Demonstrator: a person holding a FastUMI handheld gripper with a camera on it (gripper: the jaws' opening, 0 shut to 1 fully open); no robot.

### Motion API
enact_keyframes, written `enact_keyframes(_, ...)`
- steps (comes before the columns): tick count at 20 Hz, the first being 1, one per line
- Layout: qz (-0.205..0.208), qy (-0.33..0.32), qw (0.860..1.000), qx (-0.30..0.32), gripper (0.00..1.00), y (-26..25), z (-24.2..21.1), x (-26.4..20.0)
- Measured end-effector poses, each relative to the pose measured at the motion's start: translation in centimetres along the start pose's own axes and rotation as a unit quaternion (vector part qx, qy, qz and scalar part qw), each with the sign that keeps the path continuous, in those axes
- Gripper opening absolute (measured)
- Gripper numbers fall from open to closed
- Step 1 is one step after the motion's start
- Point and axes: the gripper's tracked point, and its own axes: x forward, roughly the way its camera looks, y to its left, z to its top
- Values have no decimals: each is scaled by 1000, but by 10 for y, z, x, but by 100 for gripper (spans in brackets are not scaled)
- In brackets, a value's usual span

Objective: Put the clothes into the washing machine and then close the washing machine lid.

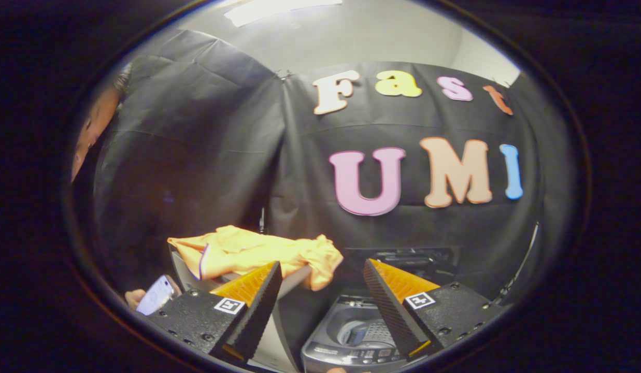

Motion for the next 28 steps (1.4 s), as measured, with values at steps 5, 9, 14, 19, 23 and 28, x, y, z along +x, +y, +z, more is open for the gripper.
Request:
enact_keyframes(5, 64, 39, 997, -4, 97, 75, 24, 76)
enact_keyframes(9, 81, 95, 992, -10, 97, 112, 11, 127)
enact_keyframes(14, 93, 214, 972, 7, 98, 141, -41, 162)
enact_keyframes(19, 92, 306, 947, 13, 98, 153, -91, 175)
enact_keyframes(23, 102, 335, 937, 13, 98, 161, -108, 174)
enact_keyframes(28, 128, 328, 936, 11, 72, 167, -104, 175)
